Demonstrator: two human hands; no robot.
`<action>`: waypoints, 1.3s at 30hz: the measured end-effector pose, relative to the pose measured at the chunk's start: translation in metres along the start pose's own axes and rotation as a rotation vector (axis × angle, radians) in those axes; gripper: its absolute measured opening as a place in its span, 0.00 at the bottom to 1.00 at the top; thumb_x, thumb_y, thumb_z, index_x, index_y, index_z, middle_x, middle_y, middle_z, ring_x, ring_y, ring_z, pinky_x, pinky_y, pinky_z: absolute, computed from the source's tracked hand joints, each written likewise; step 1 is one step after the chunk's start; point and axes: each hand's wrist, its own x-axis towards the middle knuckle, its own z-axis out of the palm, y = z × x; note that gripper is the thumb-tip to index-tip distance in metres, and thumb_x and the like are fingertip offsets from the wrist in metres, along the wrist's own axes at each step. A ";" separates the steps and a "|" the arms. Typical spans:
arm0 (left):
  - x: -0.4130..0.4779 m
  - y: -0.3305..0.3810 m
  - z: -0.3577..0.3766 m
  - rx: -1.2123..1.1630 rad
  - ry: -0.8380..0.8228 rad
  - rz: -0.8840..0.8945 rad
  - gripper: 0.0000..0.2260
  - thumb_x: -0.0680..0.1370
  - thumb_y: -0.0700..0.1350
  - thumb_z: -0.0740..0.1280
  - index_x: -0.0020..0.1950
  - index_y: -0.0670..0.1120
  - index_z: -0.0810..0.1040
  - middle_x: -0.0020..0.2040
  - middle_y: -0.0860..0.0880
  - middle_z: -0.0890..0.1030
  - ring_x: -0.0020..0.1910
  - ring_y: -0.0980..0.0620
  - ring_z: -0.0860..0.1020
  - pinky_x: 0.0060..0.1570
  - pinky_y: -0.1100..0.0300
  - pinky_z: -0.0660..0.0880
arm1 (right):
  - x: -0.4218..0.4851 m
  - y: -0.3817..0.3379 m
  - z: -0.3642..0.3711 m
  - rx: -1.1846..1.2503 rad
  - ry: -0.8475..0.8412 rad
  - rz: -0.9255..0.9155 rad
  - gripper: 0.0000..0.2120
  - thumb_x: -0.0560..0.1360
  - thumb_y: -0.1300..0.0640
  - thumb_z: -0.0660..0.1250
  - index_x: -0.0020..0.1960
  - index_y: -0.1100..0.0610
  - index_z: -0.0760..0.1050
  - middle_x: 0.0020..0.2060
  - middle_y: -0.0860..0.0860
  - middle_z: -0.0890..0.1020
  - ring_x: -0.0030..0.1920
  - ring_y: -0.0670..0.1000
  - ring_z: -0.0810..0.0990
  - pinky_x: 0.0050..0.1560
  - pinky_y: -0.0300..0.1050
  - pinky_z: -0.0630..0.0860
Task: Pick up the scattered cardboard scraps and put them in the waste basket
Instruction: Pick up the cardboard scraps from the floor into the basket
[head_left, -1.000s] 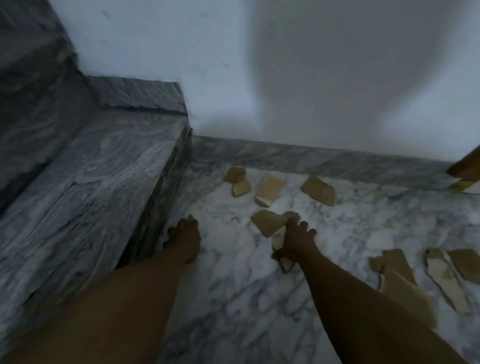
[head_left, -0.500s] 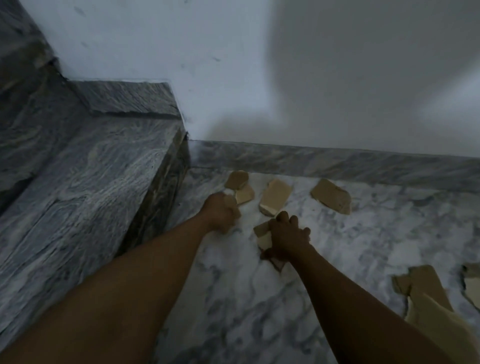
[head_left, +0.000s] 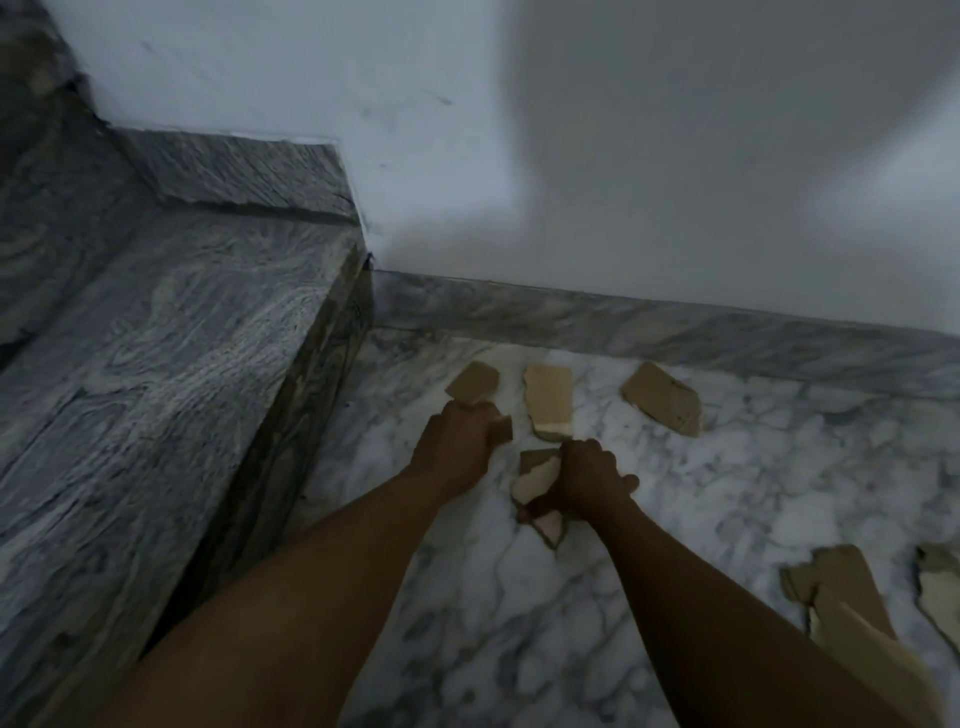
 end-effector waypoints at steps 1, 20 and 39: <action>-0.007 -0.002 0.002 0.002 -0.006 -0.005 0.07 0.75 0.39 0.63 0.49 0.46 0.80 0.49 0.44 0.80 0.50 0.42 0.77 0.42 0.50 0.76 | -0.002 -0.002 -0.001 0.000 0.005 0.010 0.54 0.54 0.35 0.81 0.73 0.52 0.62 0.66 0.53 0.68 0.68 0.57 0.67 0.66 0.62 0.65; -0.027 0.015 -0.010 -0.185 -0.108 -0.433 0.30 0.77 0.49 0.69 0.75 0.43 0.61 0.72 0.40 0.61 0.69 0.36 0.63 0.68 0.46 0.66 | -0.031 -0.001 0.005 0.055 -0.001 0.057 0.54 0.57 0.35 0.80 0.74 0.52 0.61 0.68 0.52 0.68 0.70 0.57 0.65 0.65 0.59 0.65; 0.035 0.007 -0.043 -0.442 -0.122 -0.521 0.36 0.81 0.45 0.64 0.82 0.51 0.45 0.79 0.40 0.59 0.73 0.38 0.66 0.70 0.43 0.66 | 0.017 0.001 -0.087 0.643 0.115 0.019 0.27 0.72 0.54 0.77 0.65 0.67 0.74 0.58 0.62 0.80 0.48 0.58 0.80 0.49 0.53 0.80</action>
